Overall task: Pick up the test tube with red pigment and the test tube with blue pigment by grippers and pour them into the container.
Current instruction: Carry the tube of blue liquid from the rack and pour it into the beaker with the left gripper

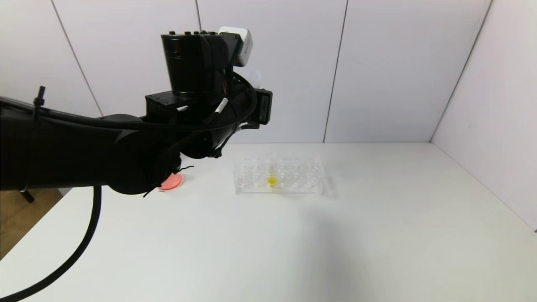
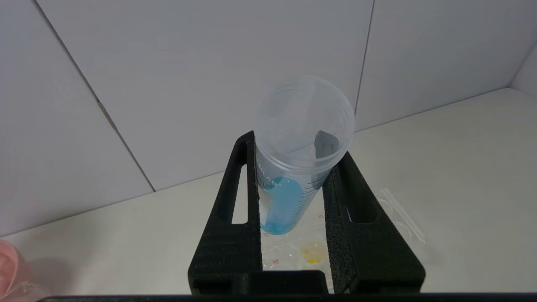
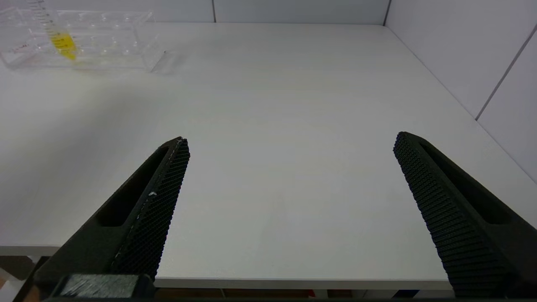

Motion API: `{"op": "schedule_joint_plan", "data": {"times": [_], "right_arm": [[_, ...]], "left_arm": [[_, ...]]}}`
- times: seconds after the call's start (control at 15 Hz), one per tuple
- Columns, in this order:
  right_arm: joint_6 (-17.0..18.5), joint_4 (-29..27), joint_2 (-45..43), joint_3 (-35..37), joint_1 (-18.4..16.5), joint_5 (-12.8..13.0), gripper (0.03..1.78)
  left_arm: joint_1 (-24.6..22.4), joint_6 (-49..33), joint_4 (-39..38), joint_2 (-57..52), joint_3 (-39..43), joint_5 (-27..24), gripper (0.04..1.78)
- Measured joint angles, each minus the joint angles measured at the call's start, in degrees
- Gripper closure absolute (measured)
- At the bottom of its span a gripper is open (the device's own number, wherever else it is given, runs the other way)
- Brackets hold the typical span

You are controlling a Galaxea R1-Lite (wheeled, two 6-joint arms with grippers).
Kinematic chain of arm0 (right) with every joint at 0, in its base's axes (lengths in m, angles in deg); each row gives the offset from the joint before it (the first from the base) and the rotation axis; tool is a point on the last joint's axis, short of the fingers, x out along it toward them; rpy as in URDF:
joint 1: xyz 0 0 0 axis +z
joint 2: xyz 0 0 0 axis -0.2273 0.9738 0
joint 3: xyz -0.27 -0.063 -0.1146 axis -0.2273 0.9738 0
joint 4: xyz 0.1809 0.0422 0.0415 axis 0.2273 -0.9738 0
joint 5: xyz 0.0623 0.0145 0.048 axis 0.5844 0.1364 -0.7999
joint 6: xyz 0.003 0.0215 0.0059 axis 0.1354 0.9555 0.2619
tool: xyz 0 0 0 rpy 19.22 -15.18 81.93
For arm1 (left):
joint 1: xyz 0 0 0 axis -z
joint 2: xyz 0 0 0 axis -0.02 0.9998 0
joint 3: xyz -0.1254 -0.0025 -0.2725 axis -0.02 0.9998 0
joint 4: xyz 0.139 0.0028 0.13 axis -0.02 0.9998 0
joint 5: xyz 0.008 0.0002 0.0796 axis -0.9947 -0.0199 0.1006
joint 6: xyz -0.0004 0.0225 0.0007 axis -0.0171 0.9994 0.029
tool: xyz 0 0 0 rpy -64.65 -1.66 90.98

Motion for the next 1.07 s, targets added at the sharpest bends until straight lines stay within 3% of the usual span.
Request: {"op": "schedule_joint_plan", "data": {"times": [0.53, 0.8, 1.07], "right_arm": [[0.0, 0.0, 0.0, 0.0, 0.0, 0.0, 0.04], [0.0, 0.0, 0.0, 0.0, 0.0, 0.0, 0.04], [0.0, 0.0, 0.0, 0.0, 0.0, 0.0, 0.04]], "left_arm": [[-5.4, 1.4, 0.6, -3.2, 2.1, -1.2, 1.38], [-10.5, 1.7, 1.0, -4.7, 3.7, -6.1, 1.38], [-15.3, 1.8, 0.9, -6.5, 6.3, -7.7, 1.38]]}}
